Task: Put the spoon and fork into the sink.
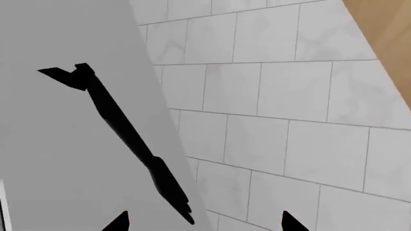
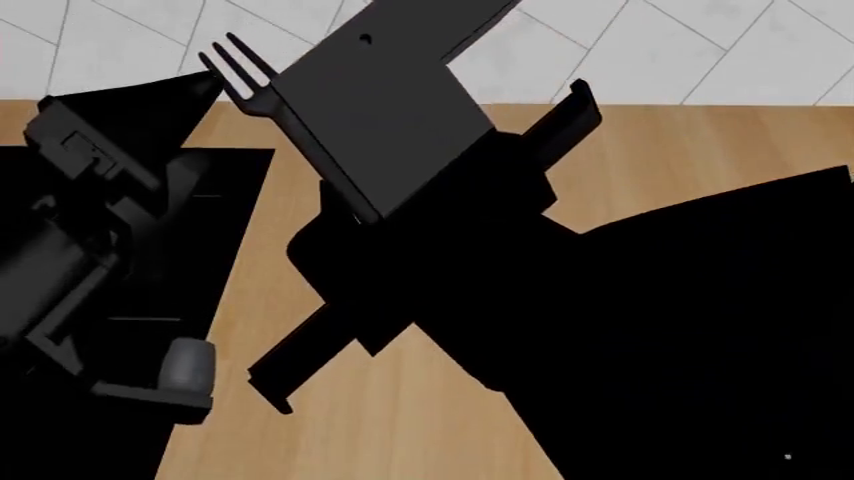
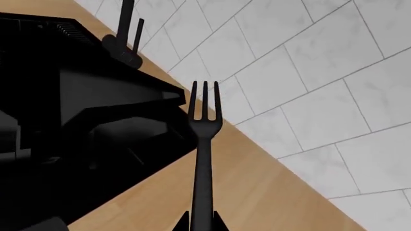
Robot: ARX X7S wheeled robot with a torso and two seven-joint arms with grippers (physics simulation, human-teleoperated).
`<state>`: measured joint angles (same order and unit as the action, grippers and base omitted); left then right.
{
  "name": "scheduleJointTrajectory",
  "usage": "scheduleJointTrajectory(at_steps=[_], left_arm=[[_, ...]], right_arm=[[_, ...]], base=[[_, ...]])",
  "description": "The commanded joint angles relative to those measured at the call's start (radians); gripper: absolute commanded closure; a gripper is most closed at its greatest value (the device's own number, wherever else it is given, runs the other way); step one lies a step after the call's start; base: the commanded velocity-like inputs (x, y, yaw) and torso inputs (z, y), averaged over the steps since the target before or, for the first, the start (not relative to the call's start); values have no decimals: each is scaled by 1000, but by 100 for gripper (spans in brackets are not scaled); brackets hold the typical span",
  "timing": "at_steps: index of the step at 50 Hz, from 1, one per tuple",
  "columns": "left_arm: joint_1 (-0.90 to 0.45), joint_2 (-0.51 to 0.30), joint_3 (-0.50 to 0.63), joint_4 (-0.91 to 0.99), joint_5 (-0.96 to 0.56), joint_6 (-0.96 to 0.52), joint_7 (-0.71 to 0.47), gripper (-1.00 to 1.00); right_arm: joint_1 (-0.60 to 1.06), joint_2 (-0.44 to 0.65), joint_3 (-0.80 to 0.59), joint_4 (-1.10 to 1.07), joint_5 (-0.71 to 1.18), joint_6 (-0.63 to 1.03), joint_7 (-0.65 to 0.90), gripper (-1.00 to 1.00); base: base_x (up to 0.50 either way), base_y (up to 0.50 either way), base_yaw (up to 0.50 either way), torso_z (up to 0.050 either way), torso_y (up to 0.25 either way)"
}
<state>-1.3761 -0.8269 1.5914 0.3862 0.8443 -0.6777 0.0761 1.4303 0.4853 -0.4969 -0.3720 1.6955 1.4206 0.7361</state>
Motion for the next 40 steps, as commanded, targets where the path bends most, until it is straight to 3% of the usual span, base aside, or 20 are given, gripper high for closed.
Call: scheduleJointTrajectory(at_steps=[1,12,33,34,40], left_arm=[[-15,5,-11,14,42,-9,23,-100],[-18,11,-20,31,38,-9,33,-100],[3,27,-33,23,20,-16,20,-100],[4,28,-37,25,14,-16,19,100],[9,25,-43,39,-9,-3,18,100]], right_arm=[[-10,-34,-8,11,-108,-19,-107,100],[-25,-45,-40,5,-154,-42,-160,100],[6,-34,-58,-60,22,-45,-42,100],[7,-34,-59,-61,23,-46,-41,100],[8,-28,-59,-64,14,-54,-51,100]], base=[[0,0,0,0,0],[0,0,0,0,0],[0,0,0,0,0],[0,0,0,0,0],[0,0,0,0,0]])
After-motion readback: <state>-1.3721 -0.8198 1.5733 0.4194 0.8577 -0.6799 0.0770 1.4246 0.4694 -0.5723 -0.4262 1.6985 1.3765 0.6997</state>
